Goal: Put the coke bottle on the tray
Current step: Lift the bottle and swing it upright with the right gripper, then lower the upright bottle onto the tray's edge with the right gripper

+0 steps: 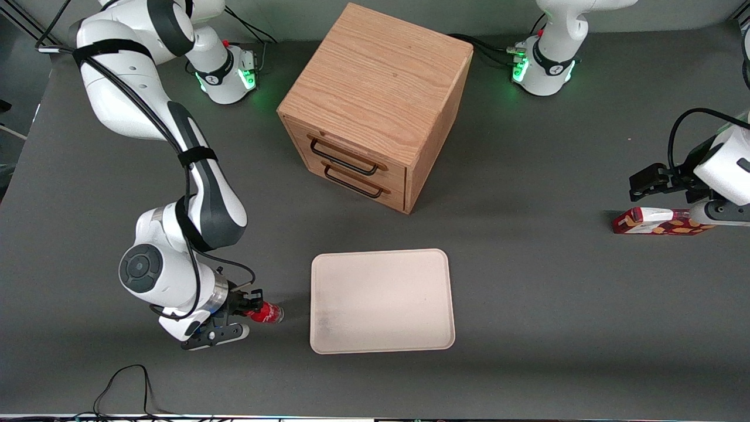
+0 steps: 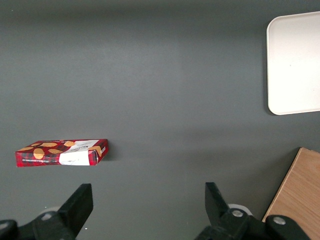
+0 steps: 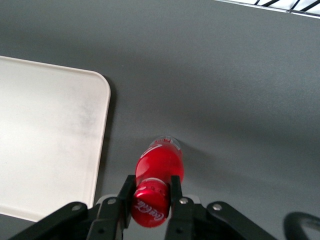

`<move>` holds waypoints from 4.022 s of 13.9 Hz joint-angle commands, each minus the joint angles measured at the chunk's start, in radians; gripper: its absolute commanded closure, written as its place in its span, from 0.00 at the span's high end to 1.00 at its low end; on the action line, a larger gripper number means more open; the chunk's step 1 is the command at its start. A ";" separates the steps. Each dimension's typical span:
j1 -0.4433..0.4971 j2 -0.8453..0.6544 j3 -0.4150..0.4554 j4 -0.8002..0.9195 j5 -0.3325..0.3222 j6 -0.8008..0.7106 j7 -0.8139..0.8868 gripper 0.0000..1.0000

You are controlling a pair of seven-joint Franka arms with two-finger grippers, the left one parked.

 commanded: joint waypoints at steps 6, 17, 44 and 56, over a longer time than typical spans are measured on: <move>0.007 0.002 -0.013 0.166 -0.009 -0.236 0.046 0.00; -0.015 -0.203 -0.011 0.273 -0.009 -0.477 0.038 0.00; 0.217 0.179 0.000 0.293 -0.131 0.077 0.120 0.00; 0.215 0.174 -0.001 0.292 -0.131 -0.003 0.112 0.00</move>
